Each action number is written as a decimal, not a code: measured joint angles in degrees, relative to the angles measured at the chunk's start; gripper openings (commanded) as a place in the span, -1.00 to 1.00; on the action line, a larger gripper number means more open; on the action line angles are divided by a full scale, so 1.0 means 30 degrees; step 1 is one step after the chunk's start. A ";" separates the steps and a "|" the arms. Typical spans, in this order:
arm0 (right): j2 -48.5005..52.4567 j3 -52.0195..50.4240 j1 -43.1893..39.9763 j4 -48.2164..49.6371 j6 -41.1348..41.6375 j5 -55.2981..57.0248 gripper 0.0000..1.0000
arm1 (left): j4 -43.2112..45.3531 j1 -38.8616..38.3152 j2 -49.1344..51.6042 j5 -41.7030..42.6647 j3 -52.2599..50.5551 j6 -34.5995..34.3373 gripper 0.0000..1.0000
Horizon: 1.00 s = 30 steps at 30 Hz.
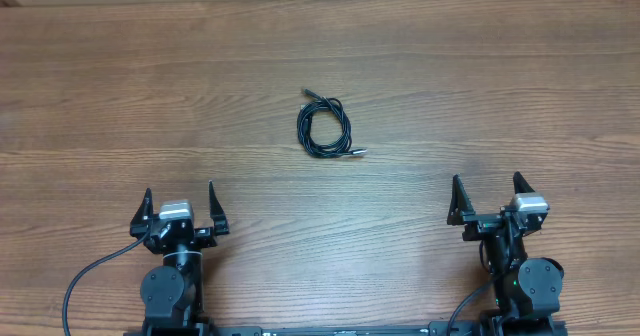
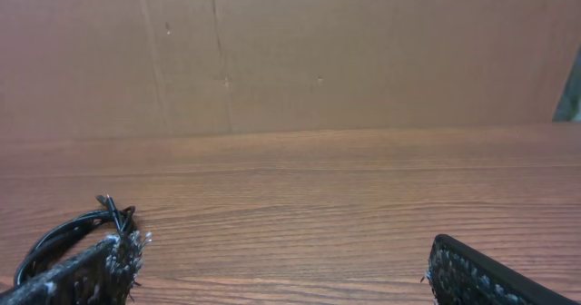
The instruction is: Untangle cables
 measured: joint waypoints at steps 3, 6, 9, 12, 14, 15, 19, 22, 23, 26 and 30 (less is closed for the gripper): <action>0.0000 0.0000 0.0000 0.0000 -0.0007 0.0000 1.00 | 0.0000 0.0000 0.0000 -0.0007 0.0000 0.0007 0.99; 0.0000 0.0000 0.0000 0.0000 0.0000 0.0007 1.00 | -0.0007 0.0007 0.0000 0.0000 0.0000 0.0000 0.99; 0.0000 0.0000 0.0000 0.0007 0.0000 0.0000 1.00 | 0.0000 0.0000 0.0000 0.0000 0.0000 0.0007 1.00; 0.0000 0.0000 0.0000 0.0015 0.0000 0.0007 1.00 | 0.0000 0.0000 0.0000 0.0000 0.0000 0.0007 0.99; 0.0000 0.0000 -0.0007 0.0022 0.0000 0.0007 1.00 | 0.0219 0.0000 0.0000 -0.0036 0.0000 0.0007 0.99; 0.0000 0.0000 0.0000 0.0080 0.0000 0.0007 1.00 | 0.0546 0.0000 0.0000 -0.0146 0.0000 0.0007 0.99; 0.0000 0.0000 0.0000 0.1129 0.0000 0.0007 1.00 | 0.1734 0.0000 0.0000 -0.1013 0.0000 0.0007 0.99; 0.0000 0.0000 0.0000 0.1566 0.0007 -0.0015 1.00 | 0.2251 0.0000 0.0000 -0.1464 0.0000 -0.0007 0.99; 0.0000 0.0000 0.0000 0.1647 0.0007 -0.0124 1.00 | 0.2543 0.0000 0.0000 -0.1552 0.0000 -0.0058 0.99; 0.0000 0.0000 0.0000 0.1931 0.0015 -0.0801 0.99 | 0.3643 0.0000 0.0000 -0.1035 0.0000 -0.0430 0.99; 0.0000 0.0007 0.0000 0.2776 0.0015 -0.2361 1.00 | 0.5829 0.0000 0.0000 0.2215 0.0015 -0.0590 0.99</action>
